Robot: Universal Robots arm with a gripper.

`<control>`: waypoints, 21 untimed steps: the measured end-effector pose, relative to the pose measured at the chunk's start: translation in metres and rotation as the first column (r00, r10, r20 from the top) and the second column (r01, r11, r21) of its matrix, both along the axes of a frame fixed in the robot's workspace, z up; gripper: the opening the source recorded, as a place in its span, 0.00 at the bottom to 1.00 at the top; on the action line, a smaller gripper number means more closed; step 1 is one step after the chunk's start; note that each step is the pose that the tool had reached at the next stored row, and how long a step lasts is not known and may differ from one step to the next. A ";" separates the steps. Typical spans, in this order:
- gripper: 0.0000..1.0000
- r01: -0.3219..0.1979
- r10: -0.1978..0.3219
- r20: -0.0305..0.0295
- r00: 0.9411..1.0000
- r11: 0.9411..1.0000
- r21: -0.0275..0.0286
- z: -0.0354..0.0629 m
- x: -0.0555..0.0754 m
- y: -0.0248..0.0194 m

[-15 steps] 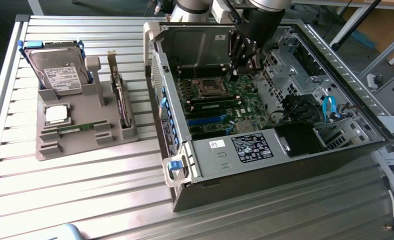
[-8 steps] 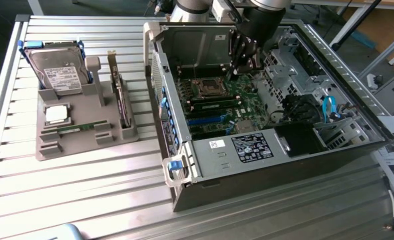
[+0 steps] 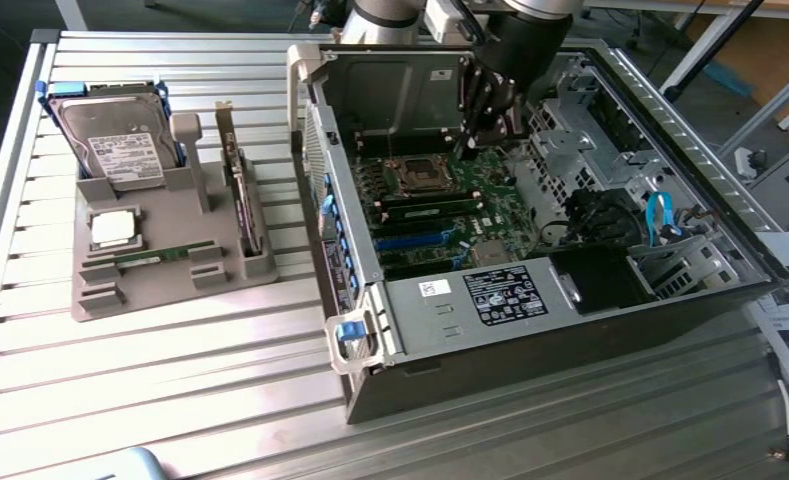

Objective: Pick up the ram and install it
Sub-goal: 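Press down the ram until it locks into place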

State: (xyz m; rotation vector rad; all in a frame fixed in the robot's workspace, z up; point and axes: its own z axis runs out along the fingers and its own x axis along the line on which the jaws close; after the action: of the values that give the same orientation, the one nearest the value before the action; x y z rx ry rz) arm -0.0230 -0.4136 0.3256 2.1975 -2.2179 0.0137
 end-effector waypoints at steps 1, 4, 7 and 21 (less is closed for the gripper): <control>0.11 0.000 0.000 0.000 1.000 1.000 0.000 0.0001 0.000 0.0000; 0.11 0.000 0.000 0.000 1.000 1.000 0.000 0.0023 0.000 0.0000; 0.11 0.000 0.000 0.000 1.000 1.000 0.000 0.0024 0.000 0.0000; 0.11 0.000 0.000 0.003 1.000 1.000 0.003 0.0025 0.000 0.0000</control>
State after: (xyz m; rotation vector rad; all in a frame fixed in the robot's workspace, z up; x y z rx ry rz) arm -0.0234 -0.4136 0.3280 2.2000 -2.2204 0.0136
